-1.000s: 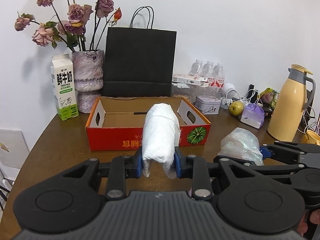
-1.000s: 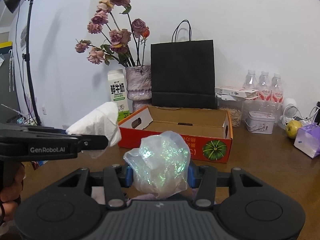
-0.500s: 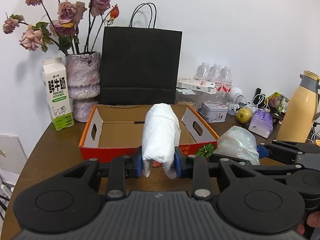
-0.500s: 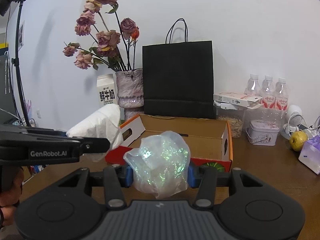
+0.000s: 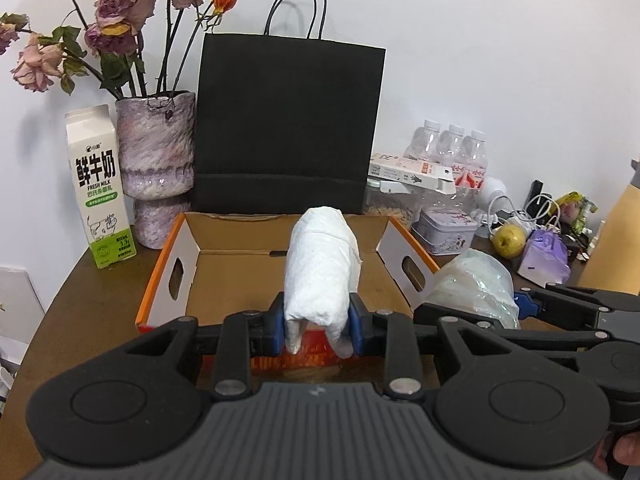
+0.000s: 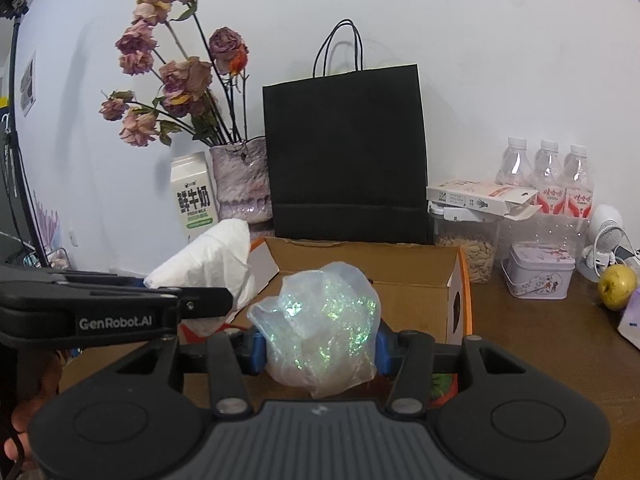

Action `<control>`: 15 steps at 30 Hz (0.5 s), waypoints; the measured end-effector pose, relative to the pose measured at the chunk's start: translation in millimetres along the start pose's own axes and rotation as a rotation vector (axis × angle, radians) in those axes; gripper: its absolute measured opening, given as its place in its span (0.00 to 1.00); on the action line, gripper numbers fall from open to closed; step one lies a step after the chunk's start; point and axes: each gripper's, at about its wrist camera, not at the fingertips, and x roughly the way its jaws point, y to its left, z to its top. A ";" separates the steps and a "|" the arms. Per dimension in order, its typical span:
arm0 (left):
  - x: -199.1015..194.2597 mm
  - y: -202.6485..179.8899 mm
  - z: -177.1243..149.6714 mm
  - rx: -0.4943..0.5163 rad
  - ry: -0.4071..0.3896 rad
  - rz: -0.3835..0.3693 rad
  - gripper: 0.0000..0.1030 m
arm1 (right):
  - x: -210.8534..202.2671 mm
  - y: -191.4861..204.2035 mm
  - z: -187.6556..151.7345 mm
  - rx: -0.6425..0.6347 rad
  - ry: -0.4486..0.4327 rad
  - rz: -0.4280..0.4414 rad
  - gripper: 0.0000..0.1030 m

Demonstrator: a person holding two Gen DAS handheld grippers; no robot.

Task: Organize objects
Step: 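Carry the white cloth and iridescent bag with both tools over the cardboard box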

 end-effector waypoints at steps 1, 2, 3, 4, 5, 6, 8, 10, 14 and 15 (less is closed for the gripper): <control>3.2 -0.4 1.1 0.003 -0.001 0.007 0.29 | 3.3 -2.0 1.3 0.000 -0.003 -0.003 0.46; 6.9 -0.4 2.9 0.005 -0.002 0.013 0.29 | 6.7 -3.5 2.7 0.000 -0.005 -0.006 0.46; 10.5 0.1 5.0 0.002 -0.003 0.019 0.29 | 11.5 -6.0 4.1 0.000 -0.005 -0.008 0.46; 14.1 0.6 7.4 -0.001 -0.003 0.022 0.29 | 15.6 -8.5 5.5 0.003 -0.002 -0.010 0.46; 17.8 1.0 9.7 -0.005 -0.003 0.023 0.29 | 19.9 -11.1 6.6 0.007 0.001 -0.011 0.46; 21.4 1.2 11.8 -0.009 -0.002 0.026 0.29 | 23.9 -13.8 8.0 0.011 0.003 -0.009 0.46; 28.7 0.9 16.0 -0.006 0.000 0.039 0.29 | 32.6 -18.4 10.5 0.015 0.008 -0.007 0.46; 35.4 -0.1 18.3 0.003 0.002 0.059 0.29 | 40.6 -22.4 13.4 0.016 0.010 -0.006 0.46; 52.2 0.7 22.9 0.003 0.014 0.082 0.29 | 54.8 -27.7 16.8 0.016 0.012 -0.004 0.46; 56.7 1.2 24.4 0.004 0.018 0.090 0.29 | 58.5 -29.4 17.2 0.018 0.015 -0.004 0.46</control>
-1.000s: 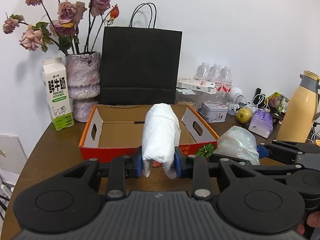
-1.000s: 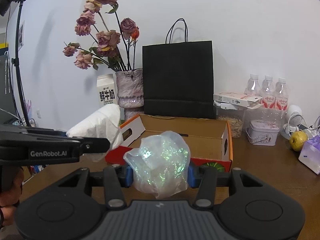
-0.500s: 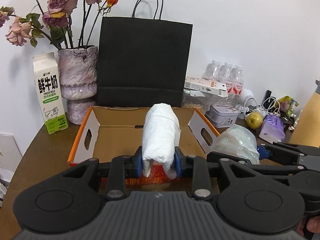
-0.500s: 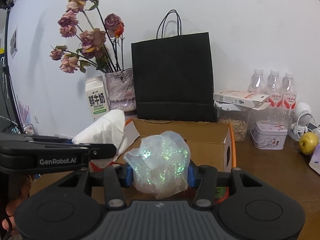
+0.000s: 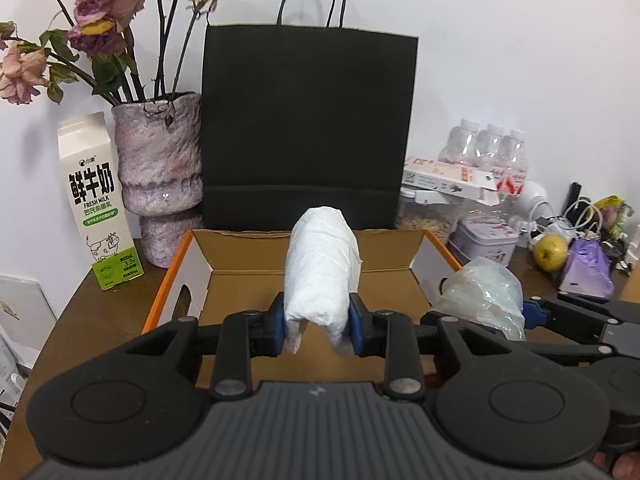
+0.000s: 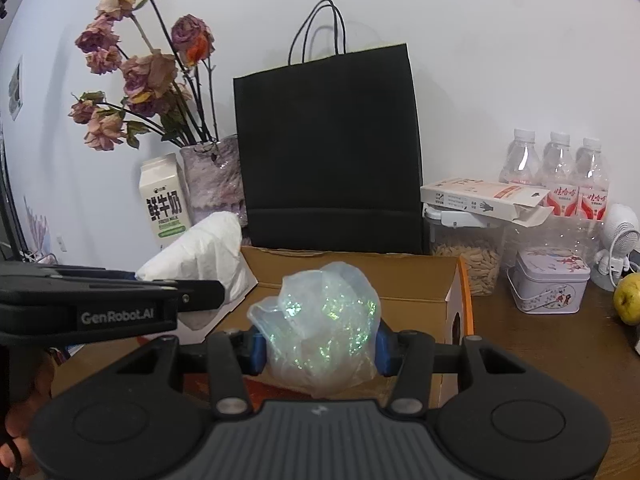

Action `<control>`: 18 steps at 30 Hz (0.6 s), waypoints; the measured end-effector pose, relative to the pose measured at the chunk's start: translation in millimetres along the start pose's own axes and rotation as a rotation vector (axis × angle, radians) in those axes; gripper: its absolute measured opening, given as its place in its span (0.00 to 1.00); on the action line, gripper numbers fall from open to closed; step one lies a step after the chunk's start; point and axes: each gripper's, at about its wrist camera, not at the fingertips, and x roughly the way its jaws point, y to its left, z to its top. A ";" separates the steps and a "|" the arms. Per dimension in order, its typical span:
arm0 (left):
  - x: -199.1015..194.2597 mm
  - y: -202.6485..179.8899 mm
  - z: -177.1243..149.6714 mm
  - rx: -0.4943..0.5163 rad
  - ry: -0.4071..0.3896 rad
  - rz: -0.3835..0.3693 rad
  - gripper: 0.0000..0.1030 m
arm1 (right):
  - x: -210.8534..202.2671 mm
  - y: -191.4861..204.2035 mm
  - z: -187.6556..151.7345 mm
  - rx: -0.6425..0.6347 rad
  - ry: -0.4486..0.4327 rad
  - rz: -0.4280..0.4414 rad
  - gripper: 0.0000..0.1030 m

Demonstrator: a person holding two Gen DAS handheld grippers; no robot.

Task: Organize objects
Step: 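Carry the white cloth and iridescent bag with both tools over the cardboard box, then open both tools to drop the cloth and bag into the box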

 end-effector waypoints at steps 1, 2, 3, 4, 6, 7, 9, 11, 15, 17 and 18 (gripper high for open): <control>4.2 -0.5 1.5 0.003 0.002 0.010 0.29 | 3.6 -1.4 0.3 0.002 0.001 0.000 0.46; 7.3 -0.8 2.3 0.007 0.001 0.017 0.29 | 5.4 -2.2 0.4 0.003 -0.001 0.000 0.46; 10.9 -1.0 3.4 0.009 0.000 0.022 0.29 | 7.9 -2.9 0.6 0.002 -0.004 0.001 0.46; 14.2 -1.0 4.4 0.007 0.001 0.027 0.29 | 10.4 -3.5 0.7 0.001 -0.006 0.000 0.46; 21.2 -0.3 6.2 0.002 0.004 0.033 0.29 | 16.1 -4.4 1.1 -0.001 -0.010 -0.005 0.46; 24.5 -0.2 6.9 -0.001 0.004 0.037 0.29 | 18.6 -5.0 1.2 -0.001 -0.011 -0.007 0.46; 31.9 -0.6 7.4 -0.002 0.008 0.045 0.29 | 24.3 -6.6 1.3 0.001 -0.010 -0.012 0.46; 39.7 -0.7 7.2 -0.002 0.010 0.053 0.29 | 30.0 -8.9 0.7 0.006 -0.007 -0.019 0.46; 53.4 0.9 6.7 -0.008 0.016 0.069 0.29 | 40.8 -13.8 -0.7 0.013 -0.006 -0.037 0.46; 60.5 2.2 6.3 -0.013 0.019 0.075 0.30 | 47.3 -16.0 -2.4 0.012 -0.003 -0.051 0.46; 63.7 3.1 5.8 -0.016 0.019 0.082 0.31 | 51.2 -17.0 -3.3 0.011 -0.003 -0.057 0.46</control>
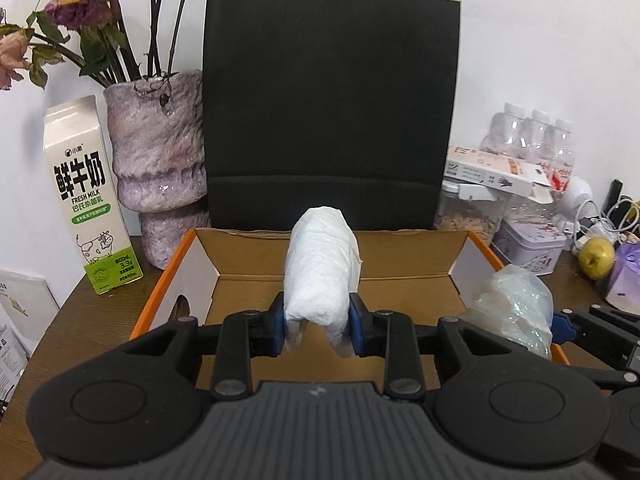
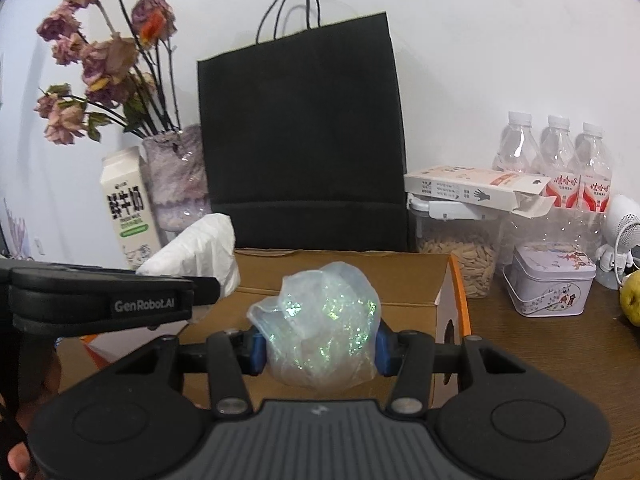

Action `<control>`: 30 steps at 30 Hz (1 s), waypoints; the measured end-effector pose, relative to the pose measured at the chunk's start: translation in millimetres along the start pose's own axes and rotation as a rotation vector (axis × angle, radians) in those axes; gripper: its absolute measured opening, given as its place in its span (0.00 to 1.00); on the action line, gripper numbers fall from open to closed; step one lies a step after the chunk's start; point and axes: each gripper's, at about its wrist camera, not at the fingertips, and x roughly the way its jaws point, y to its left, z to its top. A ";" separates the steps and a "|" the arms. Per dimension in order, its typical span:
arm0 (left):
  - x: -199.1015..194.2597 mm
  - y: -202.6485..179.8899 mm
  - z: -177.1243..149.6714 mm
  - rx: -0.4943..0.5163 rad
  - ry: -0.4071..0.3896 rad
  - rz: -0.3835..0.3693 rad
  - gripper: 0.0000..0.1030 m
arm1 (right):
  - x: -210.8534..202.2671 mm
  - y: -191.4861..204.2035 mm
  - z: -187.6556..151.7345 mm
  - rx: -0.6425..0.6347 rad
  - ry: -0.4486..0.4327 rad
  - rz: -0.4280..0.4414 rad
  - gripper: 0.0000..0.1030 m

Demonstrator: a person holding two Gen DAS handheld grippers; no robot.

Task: Organize objects
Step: 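Open both tools to drop the cloth and bag into the box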

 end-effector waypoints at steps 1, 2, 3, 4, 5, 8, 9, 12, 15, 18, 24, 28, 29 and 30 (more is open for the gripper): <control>3.6 0.9 -0.2 -0.007 0.000 0.008 0.32 | 3.2 -0.8 -0.7 -0.001 0.001 -0.007 0.46; 6.7 2.1 0.0 -0.013 0.001 0.010 0.32 | 6.4 -1.8 -1.6 -0.001 0.005 -0.015 0.46; 9.6 2.8 -0.2 -0.017 0.003 0.013 0.36 | 9.6 -2.4 -2.7 -0.001 0.010 -0.022 0.46; 12.4 3.3 -0.6 -0.019 0.006 0.022 0.45 | 11.6 -3.3 -3.7 0.000 0.015 -0.026 0.47; 15.0 3.6 -1.0 -0.020 0.009 0.030 0.51 | 12.5 -4.1 -4.7 0.003 0.019 -0.028 0.49; 15.4 4.2 -2.1 -0.009 -0.008 0.045 0.90 | 14.4 -6.7 -6.0 0.007 0.029 -0.036 0.70; 12.8 4.5 -2.1 -0.005 -0.024 0.052 0.98 | 14.0 -7.0 -6.0 0.010 0.032 -0.036 0.88; 6.2 6.5 -0.9 -0.012 -0.048 0.047 1.00 | 11.0 -7.3 -5.7 0.012 0.015 -0.051 0.96; 2.1 7.8 0.0 -0.019 -0.053 0.053 1.00 | 8.7 -7.3 -4.9 0.013 0.014 -0.047 0.98; -1.8 9.1 0.8 -0.023 -0.058 0.056 1.00 | 4.5 -6.3 -4.1 0.006 0.012 -0.046 0.98; -16.6 13.0 3.9 -0.031 -0.075 0.052 1.00 | -12.9 -4.0 2.6 -0.013 -0.001 -0.055 0.99; -34.3 17.8 4.4 -0.039 -0.099 0.047 1.00 | -33.2 -2.5 8.8 -0.016 -0.026 -0.053 0.99; -39.5 19.7 4.1 -0.045 -0.105 0.045 1.00 | -38.3 -2.0 10.1 -0.018 -0.034 -0.050 0.99; -44.8 21.6 3.8 -0.051 -0.109 0.044 1.00 | -44.8 -1.2 11.2 -0.020 -0.042 -0.048 1.00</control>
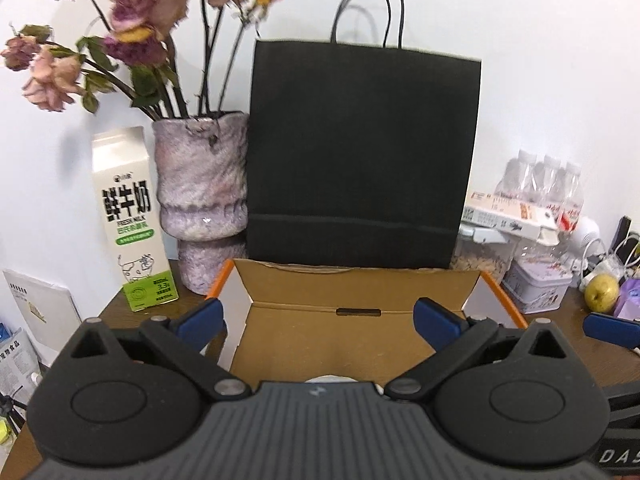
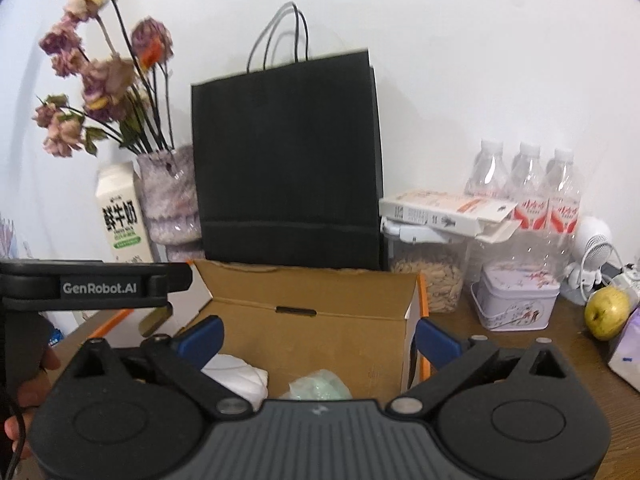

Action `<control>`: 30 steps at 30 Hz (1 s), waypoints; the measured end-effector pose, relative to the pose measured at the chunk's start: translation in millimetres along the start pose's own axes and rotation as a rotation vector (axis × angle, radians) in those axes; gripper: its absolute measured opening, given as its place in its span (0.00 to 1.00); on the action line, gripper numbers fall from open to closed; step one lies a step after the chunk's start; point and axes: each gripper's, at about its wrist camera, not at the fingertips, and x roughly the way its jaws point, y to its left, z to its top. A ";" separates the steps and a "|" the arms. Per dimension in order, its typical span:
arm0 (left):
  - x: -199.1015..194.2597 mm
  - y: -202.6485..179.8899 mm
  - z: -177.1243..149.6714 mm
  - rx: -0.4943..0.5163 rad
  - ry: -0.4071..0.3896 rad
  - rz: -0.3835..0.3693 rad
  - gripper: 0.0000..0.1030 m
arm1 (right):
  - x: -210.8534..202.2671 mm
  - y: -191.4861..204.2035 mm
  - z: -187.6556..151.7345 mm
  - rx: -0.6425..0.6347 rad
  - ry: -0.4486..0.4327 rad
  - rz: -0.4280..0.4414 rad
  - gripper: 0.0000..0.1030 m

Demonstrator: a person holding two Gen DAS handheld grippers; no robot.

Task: Organize objects
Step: 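Open both tools to drop the cloth and bag into the box, then return both tools to the table and grasp the white bottle cap with the right tool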

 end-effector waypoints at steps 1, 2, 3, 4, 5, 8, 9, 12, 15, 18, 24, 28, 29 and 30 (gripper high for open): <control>-5.3 1.1 0.6 -0.003 -0.003 -0.001 1.00 | -5.0 0.6 0.8 -0.001 -0.006 0.001 1.00; -10.5 2.4 1.3 -0.006 -0.007 -0.005 1.00 | -10.3 1.5 1.6 -0.005 -0.010 0.003 1.00; -16.8 3.8 1.7 -0.008 -0.011 -0.008 1.00 | -15.6 2.8 1.8 -0.012 -0.013 0.004 1.00; -22.4 4.8 2.0 -0.010 -0.016 -0.009 1.00 | -21.7 4.3 1.9 -0.018 -0.019 0.003 1.00; -28.7 6.0 1.8 -0.010 -0.020 -0.012 1.00 | -27.6 5.6 1.8 -0.022 -0.025 0.003 1.00; -45.1 7.1 -0.3 0.001 -0.023 -0.014 1.00 | -43.5 9.5 1.8 -0.027 -0.037 0.008 1.00; -49.9 7.1 -1.3 0.003 -0.024 -0.016 1.00 | -48.8 11.0 1.8 -0.028 -0.040 0.007 1.00; -66.7 8.1 -6.4 0.004 -0.026 -0.021 1.00 | -62.5 15.4 0.9 -0.028 -0.044 0.006 1.00; -83.4 8.3 -14.3 0.012 -0.022 -0.020 1.00 | -78.8 21.0 -0.9 -0.035 -0.047 0.005 1.00; -102.3 11.0 -21.4 0.005 -0.028 -0.016 1.00 | -97.4 26.7 -4.5 -0.036 -0.051 0.008 1.00; -143.6 19.4 -35.3 -0.007 -0.038 -0.022 1.00 | -134.7 38.8 -19.7 -0.044 -0.049 0.005 1.00; -166.9 23.3 -45.1 -0.004 -0.039 -0.032 1.00 | -158.5 44.6 -30.9 -0.038 -0.052 0.000 1.00; -172.9 24.5 -47.9 -0.004 -0.042 -0.034 1.00 | -163.8 46.1 -33.8 -0.037 -0.052 0.000 1.00; -178.0 25.4 -49.9 -0.005 -0.043 -0.036 1.00 | -169.0 47.6 -36.7 -0.037 -0.051 0.000 1.00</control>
